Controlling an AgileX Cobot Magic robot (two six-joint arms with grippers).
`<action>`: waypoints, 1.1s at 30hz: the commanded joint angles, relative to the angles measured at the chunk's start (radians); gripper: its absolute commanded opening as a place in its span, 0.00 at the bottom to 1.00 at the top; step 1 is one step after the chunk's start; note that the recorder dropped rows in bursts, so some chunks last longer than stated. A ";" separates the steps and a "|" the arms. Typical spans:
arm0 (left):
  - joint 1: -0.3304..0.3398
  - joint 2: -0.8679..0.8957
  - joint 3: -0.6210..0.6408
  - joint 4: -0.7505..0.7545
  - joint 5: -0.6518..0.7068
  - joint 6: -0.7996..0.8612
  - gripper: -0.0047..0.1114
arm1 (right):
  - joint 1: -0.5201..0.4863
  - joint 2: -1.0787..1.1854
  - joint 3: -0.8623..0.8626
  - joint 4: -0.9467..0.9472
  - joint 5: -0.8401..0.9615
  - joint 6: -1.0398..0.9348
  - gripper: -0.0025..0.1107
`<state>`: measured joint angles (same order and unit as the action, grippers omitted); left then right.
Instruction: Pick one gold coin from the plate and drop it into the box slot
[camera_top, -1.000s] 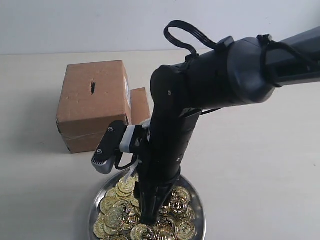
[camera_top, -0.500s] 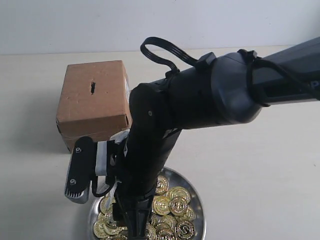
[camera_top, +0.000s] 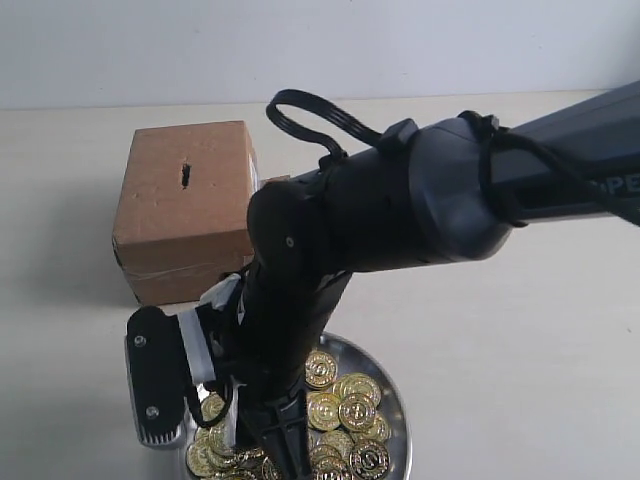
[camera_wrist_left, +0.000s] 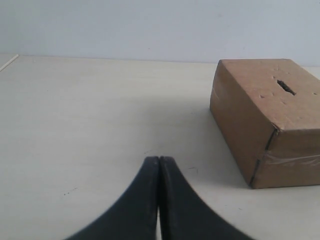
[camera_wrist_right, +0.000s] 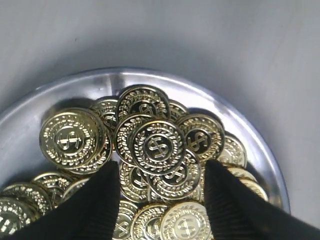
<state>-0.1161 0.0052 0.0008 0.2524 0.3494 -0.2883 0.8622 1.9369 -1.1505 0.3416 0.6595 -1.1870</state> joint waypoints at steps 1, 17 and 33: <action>0.003 -0.005 -0.001 -0.003 0.000 -0.003 0.05 | 0.004 0.008 -0.006 -0.012 0.001 -0.148 0.42; 0.003 -0.005 -0.001 -0.003 0.000 -0.003 0.05 | 0.010 0.058 -0.006 -0.031 -0.054 -0.337 0.41; 0.003 -0.005 -0.001 -0.003 0.000 -0.003 0.05 | 0.034 0.066 -0.006 -0.016 -0.101 -0.359 0.39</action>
<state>-0.1161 0.0052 0.0008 0.2524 0.3494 -0.2883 0.8935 2.0039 -1.1505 0.3187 0.5695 -1.5369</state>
